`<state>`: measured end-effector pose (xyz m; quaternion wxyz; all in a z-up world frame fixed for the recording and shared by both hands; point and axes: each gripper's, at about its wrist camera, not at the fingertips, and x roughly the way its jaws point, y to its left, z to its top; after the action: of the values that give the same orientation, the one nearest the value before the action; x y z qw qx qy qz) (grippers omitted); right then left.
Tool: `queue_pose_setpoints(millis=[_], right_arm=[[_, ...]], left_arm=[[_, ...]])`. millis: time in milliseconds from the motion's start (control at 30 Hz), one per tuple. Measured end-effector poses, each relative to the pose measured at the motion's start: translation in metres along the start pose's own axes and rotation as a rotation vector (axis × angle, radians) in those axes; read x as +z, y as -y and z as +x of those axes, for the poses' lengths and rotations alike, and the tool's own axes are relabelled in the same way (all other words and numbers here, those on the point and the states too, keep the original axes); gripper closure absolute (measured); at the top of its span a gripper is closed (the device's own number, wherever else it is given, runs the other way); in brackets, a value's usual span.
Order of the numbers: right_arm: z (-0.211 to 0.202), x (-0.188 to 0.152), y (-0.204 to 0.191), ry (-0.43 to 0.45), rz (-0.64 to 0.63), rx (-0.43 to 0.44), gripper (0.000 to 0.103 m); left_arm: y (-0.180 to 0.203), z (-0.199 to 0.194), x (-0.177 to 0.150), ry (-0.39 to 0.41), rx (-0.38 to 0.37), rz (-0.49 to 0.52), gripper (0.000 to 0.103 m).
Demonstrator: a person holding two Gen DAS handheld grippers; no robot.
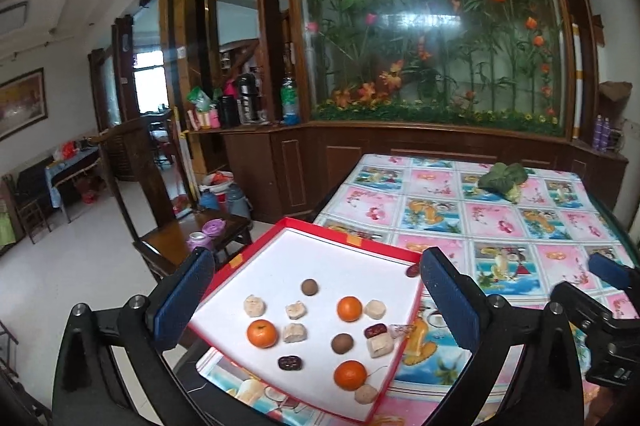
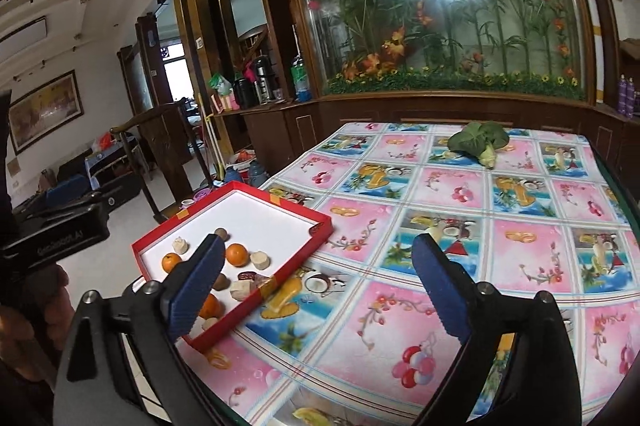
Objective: Organize fruits
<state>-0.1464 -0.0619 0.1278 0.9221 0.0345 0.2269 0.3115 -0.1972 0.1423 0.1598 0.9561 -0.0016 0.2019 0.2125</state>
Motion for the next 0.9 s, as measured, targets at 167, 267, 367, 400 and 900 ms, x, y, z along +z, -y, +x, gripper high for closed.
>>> queue_pose_setpoints(millis=[167,267,367,400,900], right_arm=[[-0.003,0.001,-0.002,0.010,-0.006,0.000,0.003],[-0.004,0.002,-0.006,0.020,-0.016,0.003,0.001],[-0.006,0.002,-0.010,0.027,-0.021,0.007,0.000],[-0.006,0.002,-0.011,0.027,-0.022,0.008,0.000],[-0.003,0.005,-0.023,0.035,-0.004,-0.004,0.000]], left_arm=[[-0.004,-0.003,-0.001,-0.006,0.031,-0.002,0.000],[-0.008,-0.004,-0.001,-0.001,0.054,-0.014,0.000],[-0.010,-0.004,-0.001,-0.006,0.070,-0.019,0.000],[-0.011,-0.004,-0.001,-0.007,0.074,-0.022,0.000],[-0.011,-0.004,-0.008,-0.051,0.078,-0.003,0.000]])
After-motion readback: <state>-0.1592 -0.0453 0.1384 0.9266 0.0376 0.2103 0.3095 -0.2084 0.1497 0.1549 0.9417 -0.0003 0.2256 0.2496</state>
